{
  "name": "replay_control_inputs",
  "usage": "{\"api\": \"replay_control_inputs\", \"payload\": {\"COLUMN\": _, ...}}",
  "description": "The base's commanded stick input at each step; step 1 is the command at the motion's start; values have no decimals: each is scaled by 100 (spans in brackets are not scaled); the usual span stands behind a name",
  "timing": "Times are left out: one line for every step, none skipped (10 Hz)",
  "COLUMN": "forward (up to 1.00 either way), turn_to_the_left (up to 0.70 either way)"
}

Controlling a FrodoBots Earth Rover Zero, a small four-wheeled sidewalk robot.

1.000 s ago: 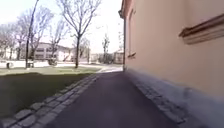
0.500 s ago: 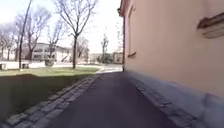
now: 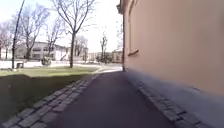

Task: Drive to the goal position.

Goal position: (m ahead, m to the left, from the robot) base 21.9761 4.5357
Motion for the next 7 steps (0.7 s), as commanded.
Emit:
{"api": "replay_control_inputs", "payload": {"forward": 85, "turn_to_the_left": 0}}
{"api": "replay_control_inputs", "payload": {"forward": 85, "turn_to_the_left": 0}}
{"api": "replay_control_inputs", "payload": {"forward": 85, "turn_to_the_left": 0}}
{"api": "replay_control_inputs", "payload": {"forward": 85, "turn_to_the_left": 0}}
{"api": "replay_control_inputs", "payload": {"forward": 85, "turn_to_the_left": 0}}
{"api": "replay_control_inputs", "payload": {"forward": 85, "turn_to_the_left": 0}}
{"api": "replay_control_inputs", "payload": {"forward": 85, "turn_to_the_left": 0}}
